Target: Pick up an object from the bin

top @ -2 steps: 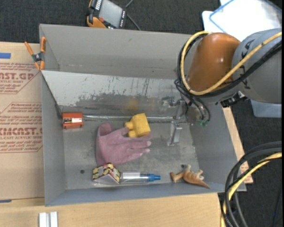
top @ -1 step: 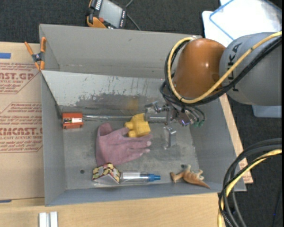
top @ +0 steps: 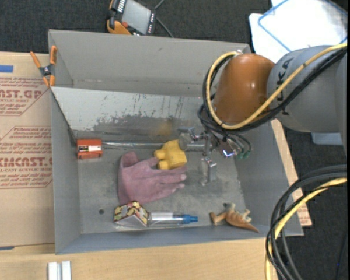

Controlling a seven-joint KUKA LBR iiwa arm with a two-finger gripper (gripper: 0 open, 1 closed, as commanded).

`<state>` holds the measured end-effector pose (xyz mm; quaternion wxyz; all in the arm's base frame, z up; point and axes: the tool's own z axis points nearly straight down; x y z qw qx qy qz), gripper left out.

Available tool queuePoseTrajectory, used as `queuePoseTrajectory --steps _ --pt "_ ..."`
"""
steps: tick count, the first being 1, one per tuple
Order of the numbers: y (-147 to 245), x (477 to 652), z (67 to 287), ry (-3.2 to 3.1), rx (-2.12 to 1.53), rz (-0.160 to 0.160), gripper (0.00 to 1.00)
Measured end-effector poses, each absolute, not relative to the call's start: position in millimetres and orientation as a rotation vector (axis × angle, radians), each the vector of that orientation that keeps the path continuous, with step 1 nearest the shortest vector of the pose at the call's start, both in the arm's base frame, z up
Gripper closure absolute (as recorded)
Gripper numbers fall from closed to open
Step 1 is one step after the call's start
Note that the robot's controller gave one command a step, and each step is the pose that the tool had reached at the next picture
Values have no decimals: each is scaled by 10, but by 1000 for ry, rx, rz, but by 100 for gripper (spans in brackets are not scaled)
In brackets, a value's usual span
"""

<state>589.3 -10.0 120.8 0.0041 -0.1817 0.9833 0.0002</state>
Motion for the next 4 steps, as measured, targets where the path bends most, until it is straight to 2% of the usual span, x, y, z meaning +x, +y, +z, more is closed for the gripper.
queuePoseTrajectory --steps 1,2,4 --pt "201 5885 966 3032 -712 -6 0" --pt "189 5606 776 2965 -1008 -3 100" --pt "214 5568 830 2965 -1007 -1 100"
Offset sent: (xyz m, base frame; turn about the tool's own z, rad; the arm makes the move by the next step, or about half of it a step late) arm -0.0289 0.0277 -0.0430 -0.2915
